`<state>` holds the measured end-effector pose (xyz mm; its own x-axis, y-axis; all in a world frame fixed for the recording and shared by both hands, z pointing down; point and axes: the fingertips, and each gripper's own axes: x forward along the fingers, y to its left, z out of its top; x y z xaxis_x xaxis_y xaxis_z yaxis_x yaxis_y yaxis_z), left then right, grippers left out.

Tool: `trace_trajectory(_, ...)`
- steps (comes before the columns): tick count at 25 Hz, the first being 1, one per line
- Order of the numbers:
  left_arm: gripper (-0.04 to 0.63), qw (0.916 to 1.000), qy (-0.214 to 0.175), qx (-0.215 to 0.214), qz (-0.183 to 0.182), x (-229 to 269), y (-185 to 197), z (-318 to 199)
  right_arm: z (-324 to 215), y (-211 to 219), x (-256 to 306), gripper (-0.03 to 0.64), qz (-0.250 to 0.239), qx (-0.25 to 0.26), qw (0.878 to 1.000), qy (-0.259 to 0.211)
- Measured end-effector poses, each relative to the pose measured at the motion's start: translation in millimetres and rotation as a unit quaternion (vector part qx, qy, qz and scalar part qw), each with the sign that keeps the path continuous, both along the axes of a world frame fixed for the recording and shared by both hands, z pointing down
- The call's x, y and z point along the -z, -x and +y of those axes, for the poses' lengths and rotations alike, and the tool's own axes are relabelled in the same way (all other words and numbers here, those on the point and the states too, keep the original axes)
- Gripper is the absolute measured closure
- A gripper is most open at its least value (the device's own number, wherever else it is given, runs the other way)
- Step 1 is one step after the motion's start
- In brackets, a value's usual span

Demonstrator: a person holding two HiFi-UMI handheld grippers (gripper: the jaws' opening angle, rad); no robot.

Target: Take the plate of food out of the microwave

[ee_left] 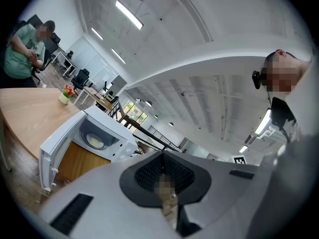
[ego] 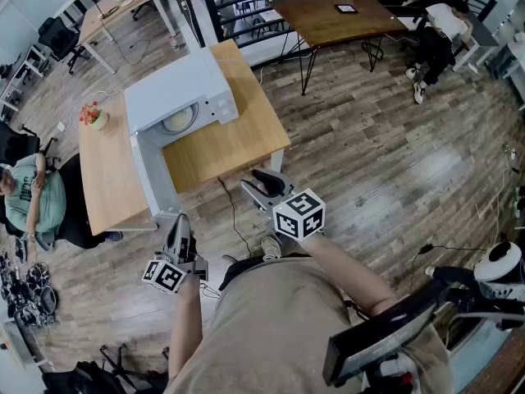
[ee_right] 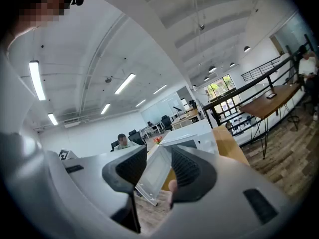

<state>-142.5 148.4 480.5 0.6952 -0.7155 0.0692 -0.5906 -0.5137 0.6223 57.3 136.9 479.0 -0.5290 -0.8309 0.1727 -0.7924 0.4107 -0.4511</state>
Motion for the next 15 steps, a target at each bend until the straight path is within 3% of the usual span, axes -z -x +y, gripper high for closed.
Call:
trace_trajectory(9,0.592,1.0000,0.000,0.003,-0.004,-1.1,0.6,-1.5,-3.8,-0.4,8.2,0.453,-0.071,0.007,0.997,0.001)
trace_trajectory(15,0.592,0.9999,0.007,0.001,-0.009,-6.4,-3.9,0.8,-0.5,-8.8,0.1,0.452,-0.091,-0.002,0.996,0.018)
